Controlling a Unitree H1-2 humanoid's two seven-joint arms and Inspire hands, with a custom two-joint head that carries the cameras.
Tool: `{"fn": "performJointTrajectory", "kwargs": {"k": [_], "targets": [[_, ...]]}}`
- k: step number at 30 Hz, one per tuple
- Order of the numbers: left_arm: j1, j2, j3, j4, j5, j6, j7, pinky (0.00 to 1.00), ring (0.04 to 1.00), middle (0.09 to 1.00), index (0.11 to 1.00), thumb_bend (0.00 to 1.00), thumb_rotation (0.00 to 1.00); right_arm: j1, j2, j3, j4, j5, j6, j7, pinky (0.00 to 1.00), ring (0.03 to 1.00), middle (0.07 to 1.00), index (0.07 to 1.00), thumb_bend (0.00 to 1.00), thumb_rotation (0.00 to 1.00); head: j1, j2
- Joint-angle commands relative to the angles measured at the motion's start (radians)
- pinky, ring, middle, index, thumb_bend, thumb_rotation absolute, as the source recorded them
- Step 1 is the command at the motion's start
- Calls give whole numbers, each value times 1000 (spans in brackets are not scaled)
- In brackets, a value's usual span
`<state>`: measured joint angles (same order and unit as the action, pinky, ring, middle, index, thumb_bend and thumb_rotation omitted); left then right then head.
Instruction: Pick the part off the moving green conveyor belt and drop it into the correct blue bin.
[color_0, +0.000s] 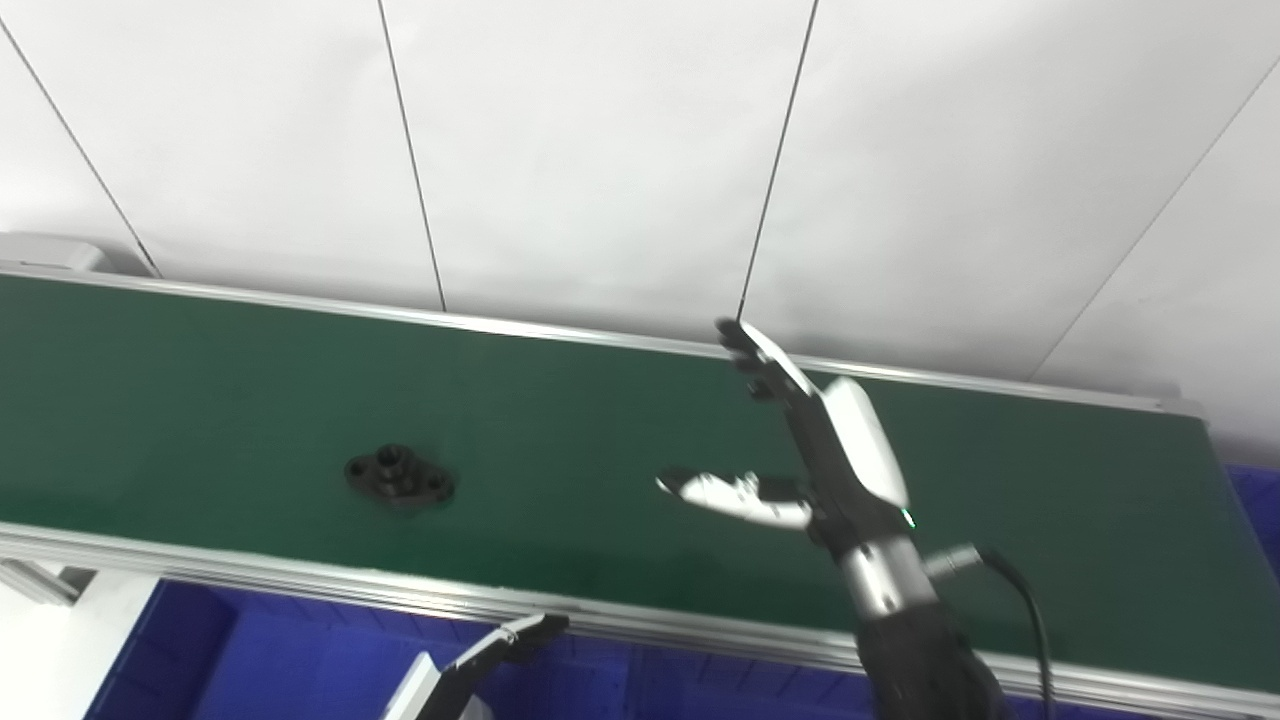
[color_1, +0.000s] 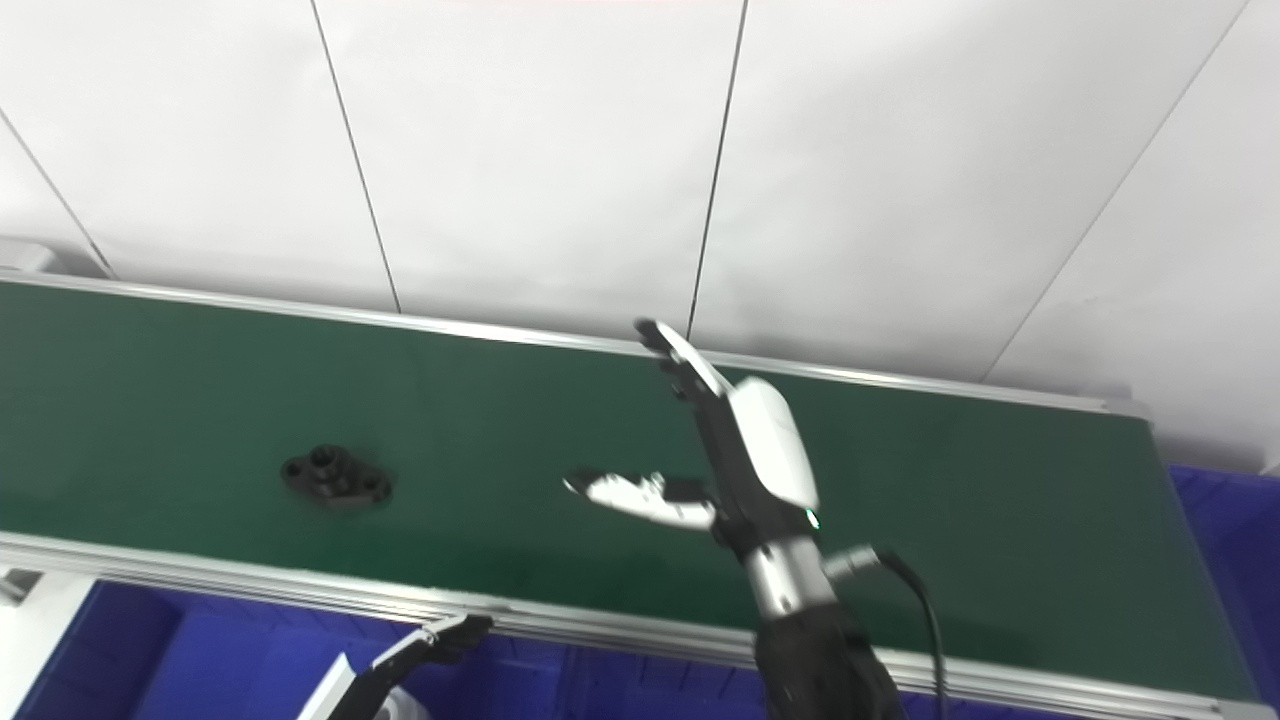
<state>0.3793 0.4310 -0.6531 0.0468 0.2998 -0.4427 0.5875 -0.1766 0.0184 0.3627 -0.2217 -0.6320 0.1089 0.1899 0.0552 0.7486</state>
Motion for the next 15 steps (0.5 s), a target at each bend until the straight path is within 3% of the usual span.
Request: {"fn": "performJointTrajectory", "kwargs": {"k": [1, 8, 15], "targets": [[5, -5, 4, -13, 21, -27, 12, 743, 800, 827, 824, 767, 575, -70, 22, 15, 21, -13, 7, 2, 743, 837, 879, 922, 816, 499, -9, -3], [2, -12, 5, 0, 29, -27, 12, 754, 808, 834, 830, 763, 602, -155, 51, 63, 89, -60, 59, 14, 717, 815, 872, 912, 850, 524, 10, -13], [-2, -16, -4, 12, 52, -27, 33, 757, 811, 834, 832, 765, 624, -219, 65, 111, 135, -92, 83, 35, 759, 834, 875, 909, 828, 499, 42, -15]]}}
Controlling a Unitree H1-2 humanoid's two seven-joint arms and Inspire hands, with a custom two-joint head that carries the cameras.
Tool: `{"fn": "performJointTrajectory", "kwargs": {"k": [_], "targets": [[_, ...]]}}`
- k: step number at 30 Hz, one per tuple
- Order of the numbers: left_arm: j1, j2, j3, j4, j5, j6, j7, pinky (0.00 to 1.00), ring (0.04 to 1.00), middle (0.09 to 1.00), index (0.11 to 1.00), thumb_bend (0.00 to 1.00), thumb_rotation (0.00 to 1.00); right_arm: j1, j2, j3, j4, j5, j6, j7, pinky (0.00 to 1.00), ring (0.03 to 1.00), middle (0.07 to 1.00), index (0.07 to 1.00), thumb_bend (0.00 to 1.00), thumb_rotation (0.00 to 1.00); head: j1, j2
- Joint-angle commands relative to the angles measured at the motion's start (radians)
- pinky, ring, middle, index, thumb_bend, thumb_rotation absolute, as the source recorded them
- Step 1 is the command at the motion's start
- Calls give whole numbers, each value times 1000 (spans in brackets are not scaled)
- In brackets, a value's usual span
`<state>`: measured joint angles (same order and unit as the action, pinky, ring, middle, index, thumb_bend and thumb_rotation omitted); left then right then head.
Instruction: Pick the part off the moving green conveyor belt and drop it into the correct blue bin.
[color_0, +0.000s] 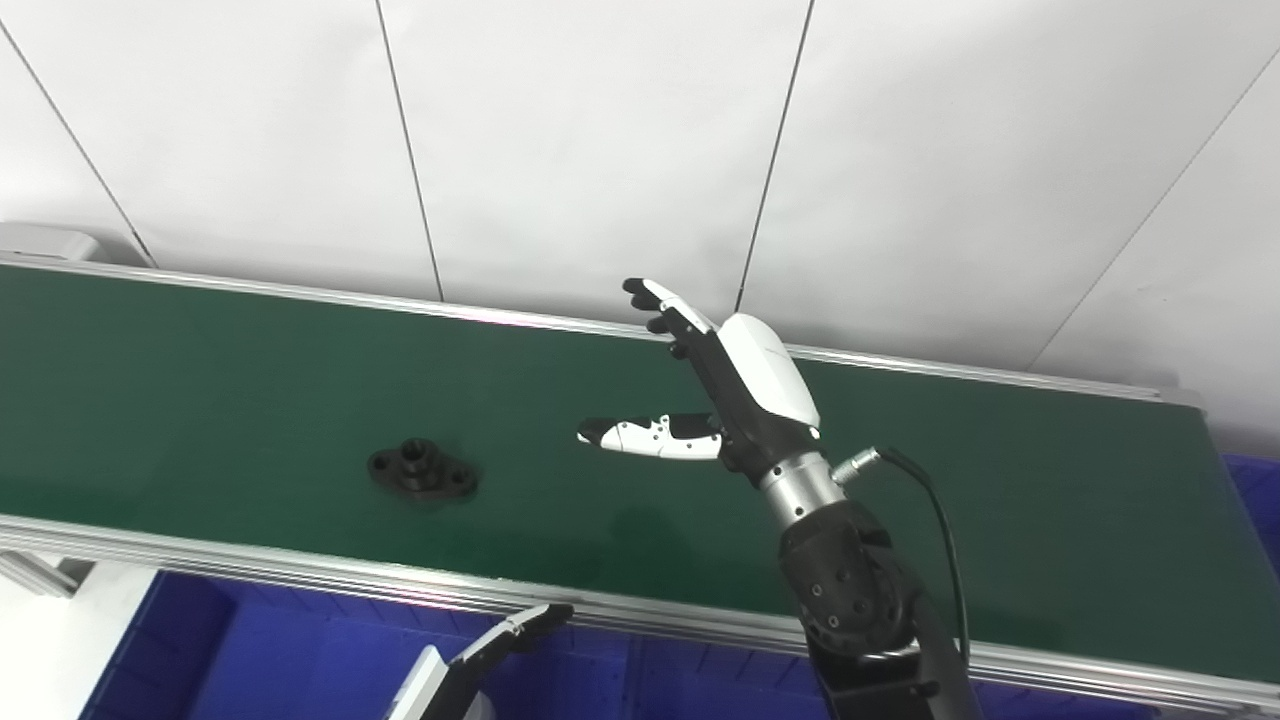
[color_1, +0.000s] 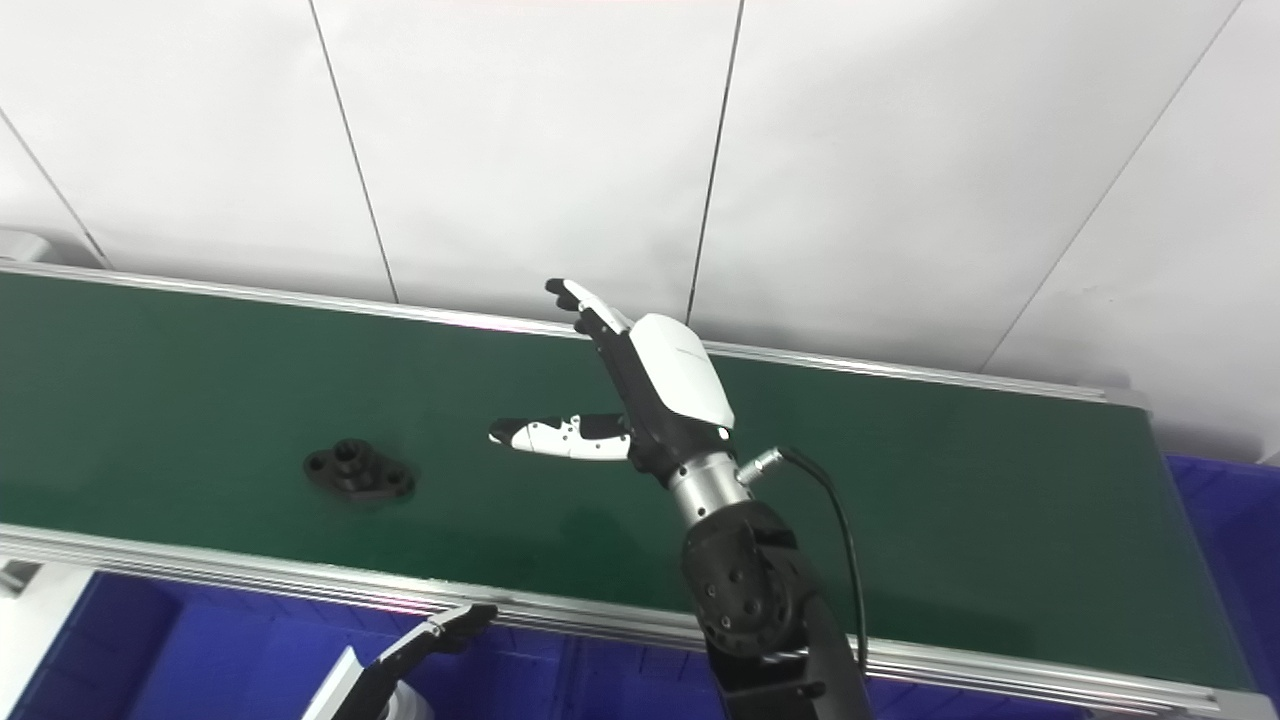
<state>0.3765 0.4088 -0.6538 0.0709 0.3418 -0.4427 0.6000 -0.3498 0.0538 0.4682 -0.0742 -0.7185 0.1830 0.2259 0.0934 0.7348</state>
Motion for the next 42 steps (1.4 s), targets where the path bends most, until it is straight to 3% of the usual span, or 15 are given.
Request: {"fn": "performJointTrajectory", "kwargs": {"k": [1, 8, 17, 25, 33, 42], "targets": [[-1, 7, -7, -12, 6, -27, 20, 760, 812, 835, 832, 763, 621, -53, 33, 10, -8, -8, 13, 2, 760, 836, 874, 909, 828, 498, 4, -1], [2, 8, -11, -11, -5, -27, 24, 775, 821, 842, 839, 761, 607, -93, 56, 50, 50, -39, 33, 17, 767, 842, 870, 906, 829, 507, 11, 0], [-6, 9, -25, -6, 7, -27, 41, 772, 819, 842, 842, 756, 626, -122, 78, 134, 157, -88, -14, -17, 784, 827, 836, 864, 812, 497, 23, -7], [-14, 1, -30, 3, -1, -27, 31, 782, 821, 843, 838, 735, 621, -170, 112, 198, 283, -113, -7, -22, 806, 834, 833, 860, 819, 494, 35, -17], [-8, -17, -20, 0, 11, -27, 18, 794, 822, 842, 838, 726, 629, -186, 132, 238, 320, -142, -2, -27, 790, 815, 823, 847, 820, 461, 46, -8], [-13, -38, -21, 11, 27, -27, 23, 791, 823, 840, 834, 743, 654, -209, 117, 276, 355, -181, 4, 5, 794, 818, 831, 847, 826, 422, 62, -5]]}}
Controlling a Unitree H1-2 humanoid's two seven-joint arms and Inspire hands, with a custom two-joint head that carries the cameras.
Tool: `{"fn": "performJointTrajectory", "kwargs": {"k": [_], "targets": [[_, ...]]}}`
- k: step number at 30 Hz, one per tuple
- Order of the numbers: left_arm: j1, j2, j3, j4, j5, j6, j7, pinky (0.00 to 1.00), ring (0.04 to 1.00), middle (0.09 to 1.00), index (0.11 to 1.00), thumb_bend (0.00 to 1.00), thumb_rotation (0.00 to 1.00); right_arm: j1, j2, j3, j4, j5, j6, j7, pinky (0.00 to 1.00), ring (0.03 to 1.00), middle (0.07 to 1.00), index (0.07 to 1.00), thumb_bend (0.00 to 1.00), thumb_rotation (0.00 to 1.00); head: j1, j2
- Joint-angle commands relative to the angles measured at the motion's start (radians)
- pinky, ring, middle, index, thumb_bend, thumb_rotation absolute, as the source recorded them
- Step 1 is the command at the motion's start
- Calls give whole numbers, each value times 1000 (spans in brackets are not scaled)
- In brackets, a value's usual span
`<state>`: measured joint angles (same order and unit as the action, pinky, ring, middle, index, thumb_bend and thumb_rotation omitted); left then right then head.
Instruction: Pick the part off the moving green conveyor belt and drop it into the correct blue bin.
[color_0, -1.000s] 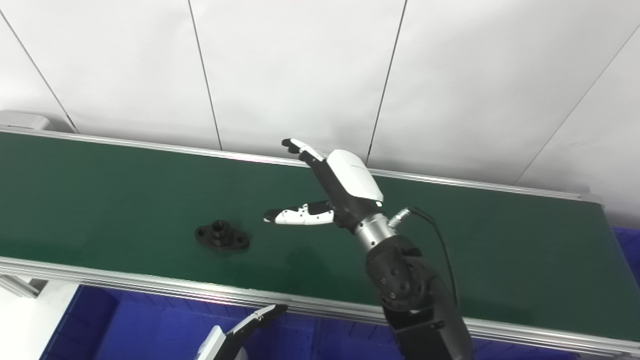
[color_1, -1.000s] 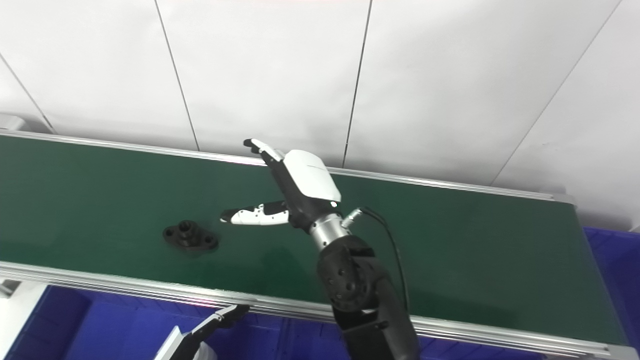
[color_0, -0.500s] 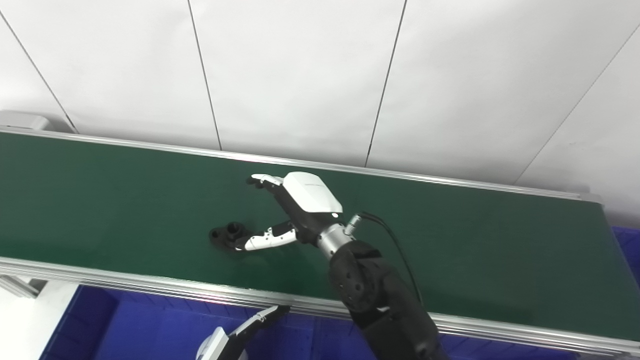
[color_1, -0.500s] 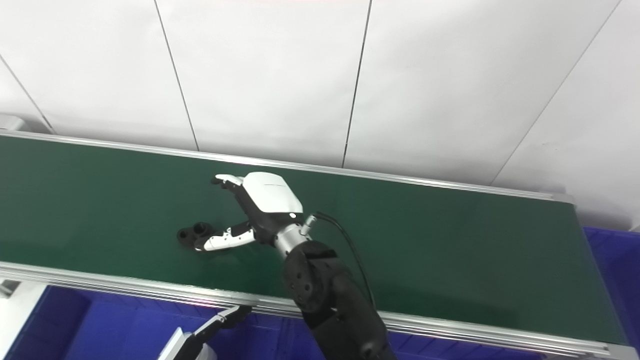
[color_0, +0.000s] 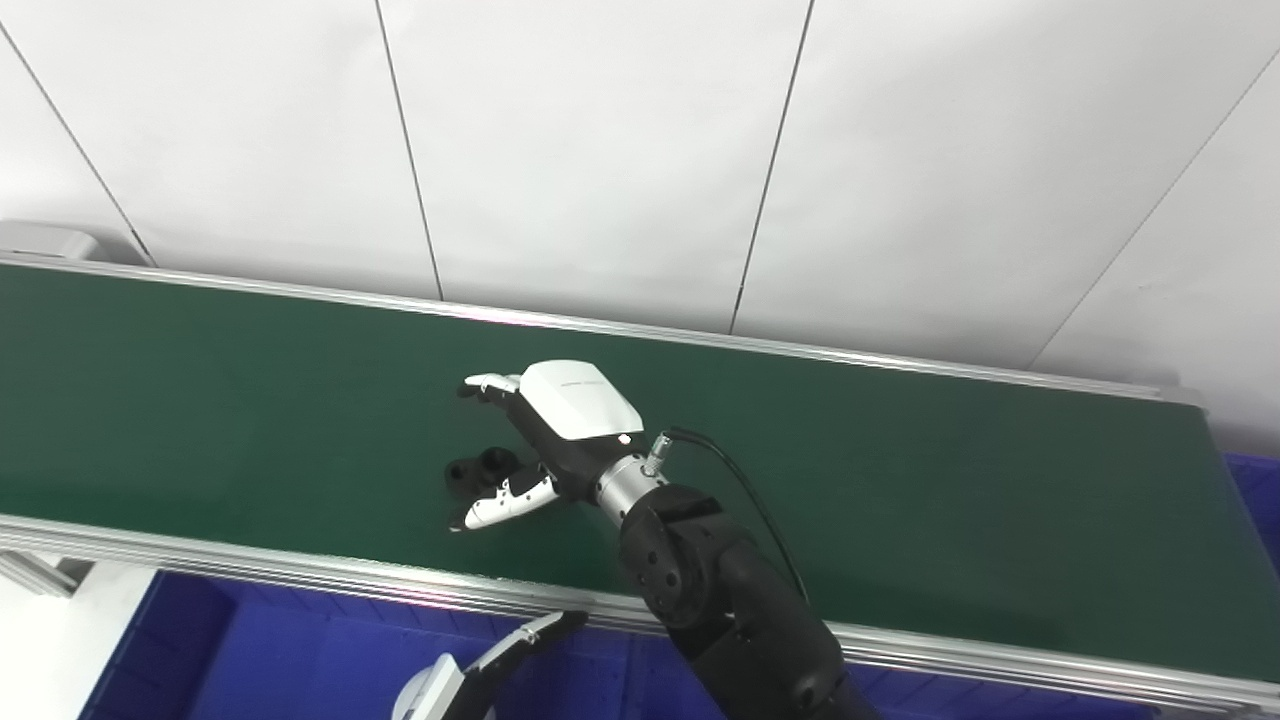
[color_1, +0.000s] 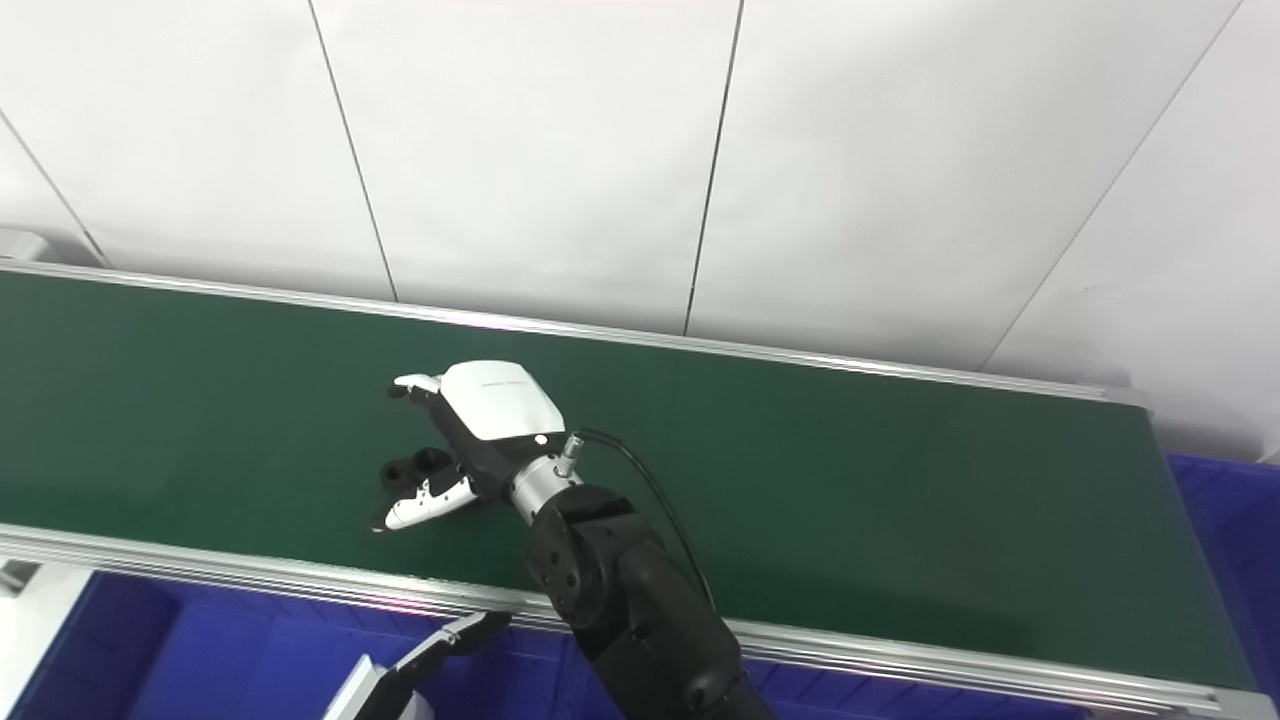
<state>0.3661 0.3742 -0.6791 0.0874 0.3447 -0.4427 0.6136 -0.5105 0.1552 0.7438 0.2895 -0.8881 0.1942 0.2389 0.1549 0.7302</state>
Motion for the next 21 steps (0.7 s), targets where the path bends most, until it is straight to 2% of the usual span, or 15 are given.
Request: {"fn": "performJointTrajectory", "kwargs": {"k": [1, 8, 21], "targets": [[-3, -6, 5, -4, 28, -27, 11, 791, 822, 839, 833, 745, 658, -50, 12, 2, 4, -14, -12, -13, 797, 819, 832, 848, 828, 424, 2, 0], [-1, -18, 12, -5, 28, -27, -2, 793, 826, 843, 836, 737, 649, -56, -17, 14, 72, -31, -32, -36, 796, 814, 827, 839, 821, 411, 9, 0], [3, -34, 27, -4, 42, -27, -12, 783, 821, 840, 834, 744, 659, -66, -82, 15, 157, -38, -43, -65, 760, 791, 804, 817, 781, 319, 18, 5]]}}
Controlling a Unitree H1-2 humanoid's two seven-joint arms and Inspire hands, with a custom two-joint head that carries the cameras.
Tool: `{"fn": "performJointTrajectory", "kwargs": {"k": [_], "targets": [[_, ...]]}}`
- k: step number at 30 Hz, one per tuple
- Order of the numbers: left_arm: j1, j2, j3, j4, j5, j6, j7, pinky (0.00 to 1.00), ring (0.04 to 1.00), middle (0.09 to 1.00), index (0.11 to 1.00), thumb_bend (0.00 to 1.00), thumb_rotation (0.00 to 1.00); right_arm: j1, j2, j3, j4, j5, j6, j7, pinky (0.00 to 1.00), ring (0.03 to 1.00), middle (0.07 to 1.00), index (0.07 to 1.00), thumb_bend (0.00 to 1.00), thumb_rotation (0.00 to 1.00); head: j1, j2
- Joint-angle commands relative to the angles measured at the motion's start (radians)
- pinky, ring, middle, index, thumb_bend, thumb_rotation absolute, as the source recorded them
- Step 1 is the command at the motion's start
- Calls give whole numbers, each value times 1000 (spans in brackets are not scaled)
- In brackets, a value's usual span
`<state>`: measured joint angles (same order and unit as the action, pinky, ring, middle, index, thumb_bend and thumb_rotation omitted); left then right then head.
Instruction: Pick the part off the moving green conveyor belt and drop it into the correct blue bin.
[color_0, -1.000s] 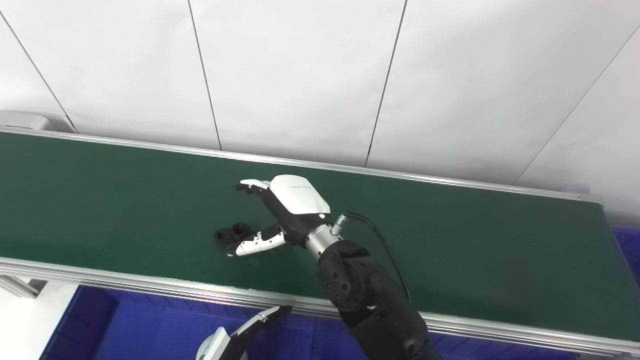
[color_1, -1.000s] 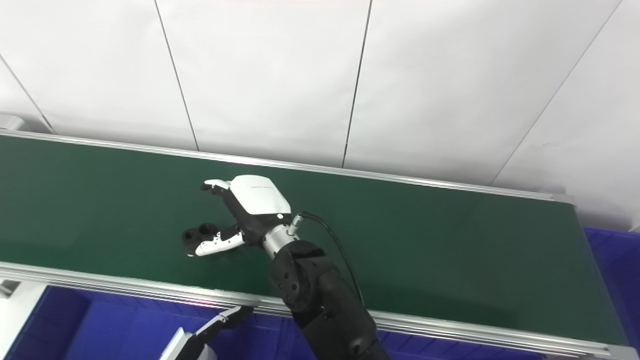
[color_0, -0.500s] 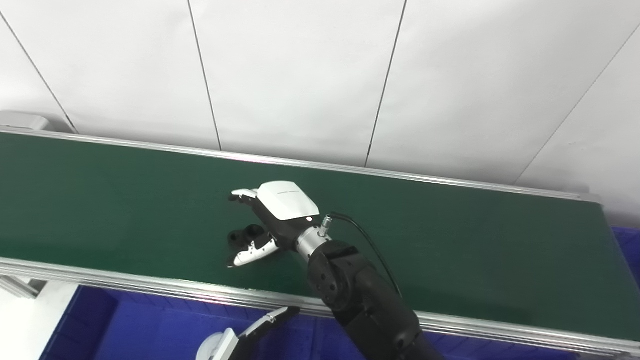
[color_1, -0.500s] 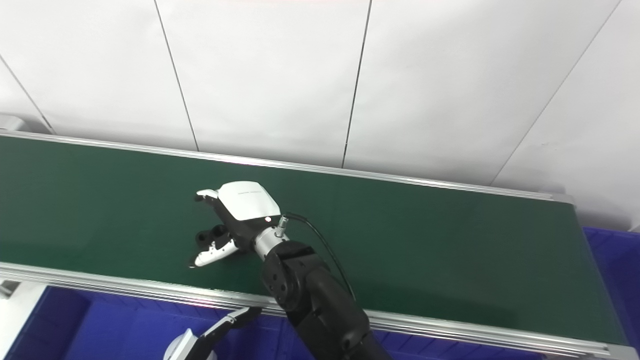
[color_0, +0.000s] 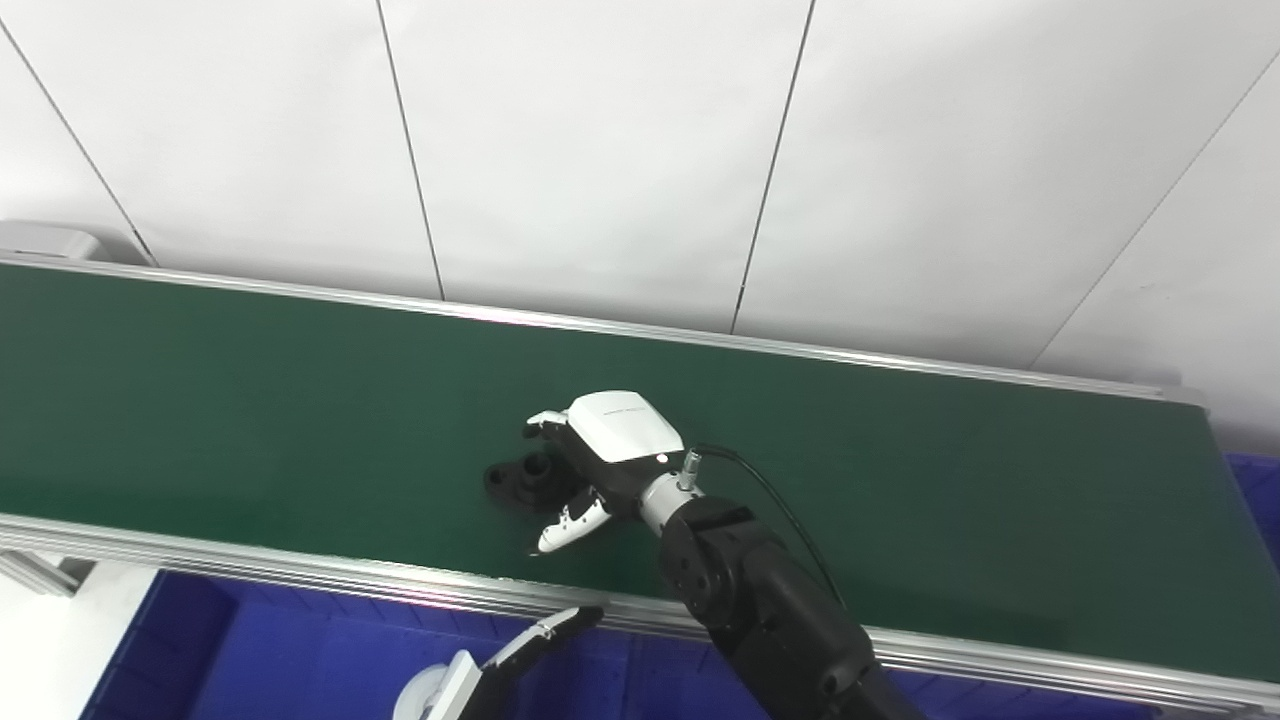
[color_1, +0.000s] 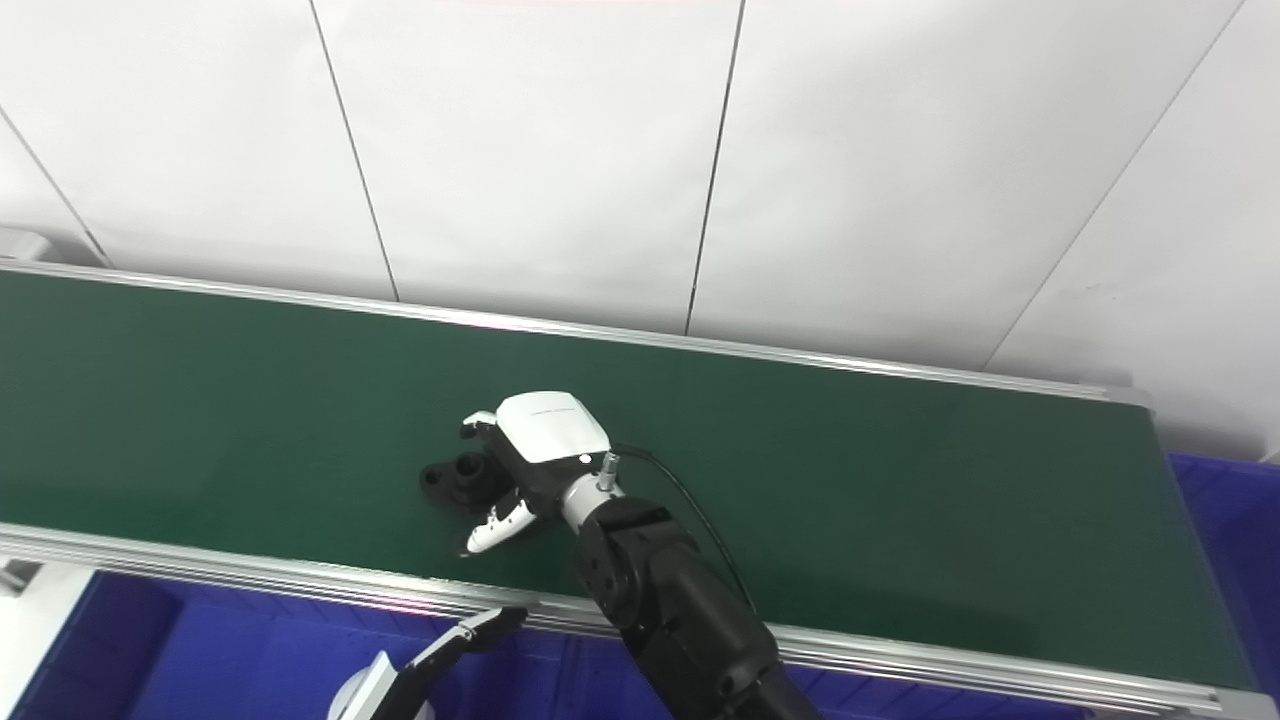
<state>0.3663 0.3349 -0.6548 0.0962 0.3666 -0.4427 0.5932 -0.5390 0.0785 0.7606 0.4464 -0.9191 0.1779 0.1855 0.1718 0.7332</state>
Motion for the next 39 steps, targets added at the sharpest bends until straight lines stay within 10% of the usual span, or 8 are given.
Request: {"fn": "performJointTrajectory", "kwargs": {"k": [1, 12, 22, 30, 39], "targets": [[3, 6, 3, -13, 19, -27, 8, 780, 820, 839, 832, 746, 654, -38, -9, -1, 5, -7, -29, -14, 756, 789, 805, 814, 768, 306, 1, 2], [15, 6, 12, -31, 12, -27, -10, 779, 820, 840, 833, 744, 642, -11, -40, 14, 8, -2, -44, -23, 685, 754, 782, 801, 737, 194, 9, 17], [18, 2, 14, -38, 23, -27, -6, 781, 821, 839, 834, 744, 641, 19, -53, 59, 30, -24, -78, -75, 338, 429, 499, 727, 559, 10, 9, 34], [30, -6, 27, -54, 27, -27, -26, 790, 829, 841, 836, 739, 642, 43, -76, 110, 73, -58, -125, -183, 166, 231, 471, 491, 529, 0, 11, 41], [32, -14, 38, -59, 32, -27, -32, 773, 817, 835, 832, 744, 647, 49, -109, 149, 100, -102, -142, -222, 105, 165, 470, 481, 533, 0, 14, 51]]}}
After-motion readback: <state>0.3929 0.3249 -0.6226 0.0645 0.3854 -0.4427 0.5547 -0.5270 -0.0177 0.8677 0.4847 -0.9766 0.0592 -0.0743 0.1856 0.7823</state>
